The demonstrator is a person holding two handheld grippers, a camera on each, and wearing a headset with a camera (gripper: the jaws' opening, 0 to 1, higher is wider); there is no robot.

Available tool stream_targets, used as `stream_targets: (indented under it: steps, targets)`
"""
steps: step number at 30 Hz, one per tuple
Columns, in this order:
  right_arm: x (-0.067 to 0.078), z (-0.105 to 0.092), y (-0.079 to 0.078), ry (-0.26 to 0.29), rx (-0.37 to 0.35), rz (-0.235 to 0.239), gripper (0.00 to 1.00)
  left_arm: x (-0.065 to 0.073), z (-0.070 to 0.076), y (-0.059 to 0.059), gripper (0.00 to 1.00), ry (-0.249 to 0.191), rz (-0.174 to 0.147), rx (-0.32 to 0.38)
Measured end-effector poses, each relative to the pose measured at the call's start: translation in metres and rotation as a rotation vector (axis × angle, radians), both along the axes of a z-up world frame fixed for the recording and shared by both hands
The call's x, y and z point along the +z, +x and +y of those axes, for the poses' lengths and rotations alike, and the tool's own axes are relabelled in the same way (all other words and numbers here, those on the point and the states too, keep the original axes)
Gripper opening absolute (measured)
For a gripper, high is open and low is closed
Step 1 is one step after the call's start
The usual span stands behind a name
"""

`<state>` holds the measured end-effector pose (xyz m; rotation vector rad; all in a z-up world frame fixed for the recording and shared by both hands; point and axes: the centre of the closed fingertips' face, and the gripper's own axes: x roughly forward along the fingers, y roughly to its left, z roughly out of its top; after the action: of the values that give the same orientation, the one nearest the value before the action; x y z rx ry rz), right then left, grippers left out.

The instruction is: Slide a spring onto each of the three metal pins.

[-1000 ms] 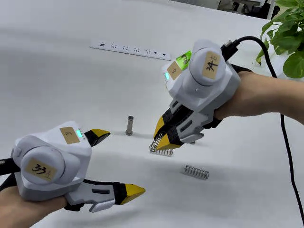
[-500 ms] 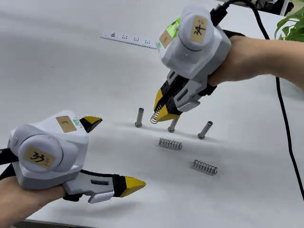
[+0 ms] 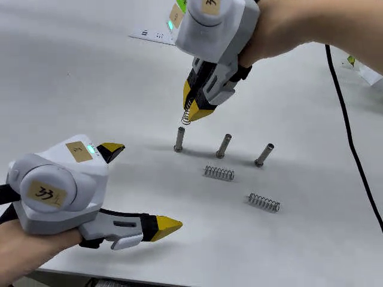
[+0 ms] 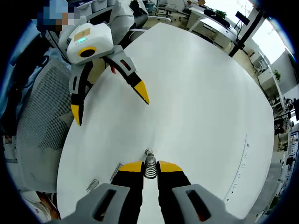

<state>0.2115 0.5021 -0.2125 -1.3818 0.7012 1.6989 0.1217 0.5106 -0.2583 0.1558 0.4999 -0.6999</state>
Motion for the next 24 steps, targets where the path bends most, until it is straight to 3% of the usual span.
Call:
stream_targets:
  steps: [7, 24]
  targets:
    - [-0.005, -0.0012, -0.0023, -0.021, 0.022, 0.014, 0.12, -0.0024, -0.0001, -0.0024, 1.0, -0.012, 0.013, 0.015]
    - [-0.0106, -0.0032, -0.0031, -0.049, 0.052, -0.007, 0.12, -0.0061, 0.0024, -0.0027, 1.0, -0.019, 0.017, 0.022]
